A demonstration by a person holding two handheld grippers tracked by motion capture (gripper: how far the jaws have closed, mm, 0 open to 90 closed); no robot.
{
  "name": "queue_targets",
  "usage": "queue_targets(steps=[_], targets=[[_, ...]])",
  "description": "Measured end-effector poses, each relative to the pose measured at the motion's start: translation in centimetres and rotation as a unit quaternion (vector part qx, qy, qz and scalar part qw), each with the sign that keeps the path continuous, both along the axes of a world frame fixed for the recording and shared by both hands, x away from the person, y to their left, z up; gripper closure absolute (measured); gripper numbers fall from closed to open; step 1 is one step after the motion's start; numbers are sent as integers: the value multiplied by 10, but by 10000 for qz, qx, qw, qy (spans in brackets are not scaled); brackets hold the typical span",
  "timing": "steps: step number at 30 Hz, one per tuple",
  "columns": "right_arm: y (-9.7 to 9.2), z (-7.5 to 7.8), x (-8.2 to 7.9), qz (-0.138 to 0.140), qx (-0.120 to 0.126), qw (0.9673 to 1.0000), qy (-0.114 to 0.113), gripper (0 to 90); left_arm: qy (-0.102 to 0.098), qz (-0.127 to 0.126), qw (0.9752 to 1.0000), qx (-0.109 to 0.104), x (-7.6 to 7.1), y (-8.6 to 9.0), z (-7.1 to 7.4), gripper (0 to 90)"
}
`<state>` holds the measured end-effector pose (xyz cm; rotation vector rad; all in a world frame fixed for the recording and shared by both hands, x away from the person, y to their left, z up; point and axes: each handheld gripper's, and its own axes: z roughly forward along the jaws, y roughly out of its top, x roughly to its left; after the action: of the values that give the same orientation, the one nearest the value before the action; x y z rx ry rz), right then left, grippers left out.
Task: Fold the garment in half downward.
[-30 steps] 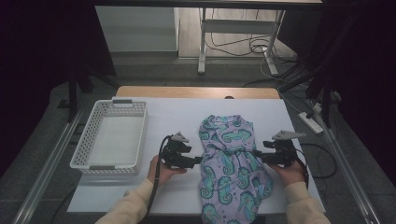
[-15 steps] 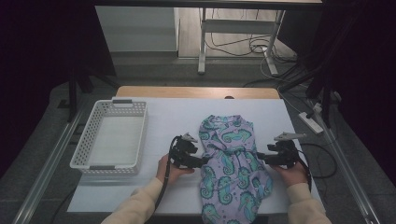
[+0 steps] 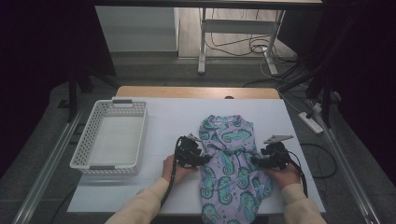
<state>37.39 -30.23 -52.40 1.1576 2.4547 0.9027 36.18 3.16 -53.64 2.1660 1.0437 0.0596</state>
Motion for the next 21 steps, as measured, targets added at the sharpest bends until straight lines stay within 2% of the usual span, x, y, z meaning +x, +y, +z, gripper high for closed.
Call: queue_targets(steps=[3, 4, 7, 9, 12, 21], targets=[[-1, 1, 0, -45, -1, 10000, 0, 425, -65, 11, 9999, 134, -2, -1, 0, 630], [-2, 1, 0, -78, 23, 10000, 15, 455, -45, 13, 9999, 122, -2, -1, 0, 703], [-5, 2, 0, -80, 65, 9999, 86, 587, 57, 22, 10000, 18, -2, 3, -2, 845], [-7, 3, 0, -58, 71, 9999, 95, 687, 103, 23, 9999, -33, -2, 6, -2, 859], [-9, 3, -2, 65, 158, 9996, 212, 815, 96, 18, 10000, 18, -5, 9, -2, 865], [-1, 4, -11, 319, 157, 9989, 319, 848, 180, 190, 9997, 24, -15, 30, -2, 868]])
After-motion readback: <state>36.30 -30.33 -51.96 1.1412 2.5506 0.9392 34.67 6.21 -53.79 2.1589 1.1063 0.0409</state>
